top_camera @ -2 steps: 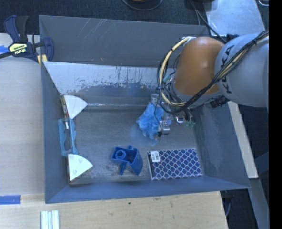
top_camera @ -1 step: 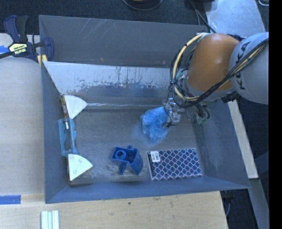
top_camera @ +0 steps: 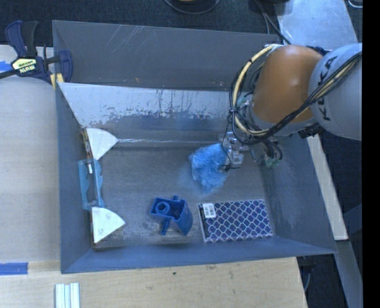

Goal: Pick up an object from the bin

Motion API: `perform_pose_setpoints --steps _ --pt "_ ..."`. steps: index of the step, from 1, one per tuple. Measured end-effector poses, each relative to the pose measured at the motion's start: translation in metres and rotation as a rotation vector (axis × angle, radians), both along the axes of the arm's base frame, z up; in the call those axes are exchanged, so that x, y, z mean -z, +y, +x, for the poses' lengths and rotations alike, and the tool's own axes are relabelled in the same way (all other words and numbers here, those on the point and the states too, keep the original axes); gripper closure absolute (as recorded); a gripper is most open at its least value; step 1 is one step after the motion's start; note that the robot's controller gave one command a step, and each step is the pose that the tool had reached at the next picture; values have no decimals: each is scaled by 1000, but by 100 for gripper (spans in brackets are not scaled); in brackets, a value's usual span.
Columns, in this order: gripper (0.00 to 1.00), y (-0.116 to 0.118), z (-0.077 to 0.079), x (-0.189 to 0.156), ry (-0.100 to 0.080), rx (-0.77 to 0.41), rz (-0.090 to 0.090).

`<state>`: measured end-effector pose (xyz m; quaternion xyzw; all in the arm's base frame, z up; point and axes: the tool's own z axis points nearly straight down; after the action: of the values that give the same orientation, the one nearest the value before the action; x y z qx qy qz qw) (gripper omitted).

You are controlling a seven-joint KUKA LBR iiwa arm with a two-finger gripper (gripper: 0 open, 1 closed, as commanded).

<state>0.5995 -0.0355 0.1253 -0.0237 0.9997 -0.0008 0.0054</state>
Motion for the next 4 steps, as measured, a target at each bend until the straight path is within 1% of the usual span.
perform_pose_setpoints --steps 1,2,3,4 --pt "100 -6 15 50 -16 8 -1" --pt "100 -17 1 -49 0 20 0" --pt "100 -3 23 -19 -17 10 -1" --pt "100 -1 24 -10 -16 9 -1"
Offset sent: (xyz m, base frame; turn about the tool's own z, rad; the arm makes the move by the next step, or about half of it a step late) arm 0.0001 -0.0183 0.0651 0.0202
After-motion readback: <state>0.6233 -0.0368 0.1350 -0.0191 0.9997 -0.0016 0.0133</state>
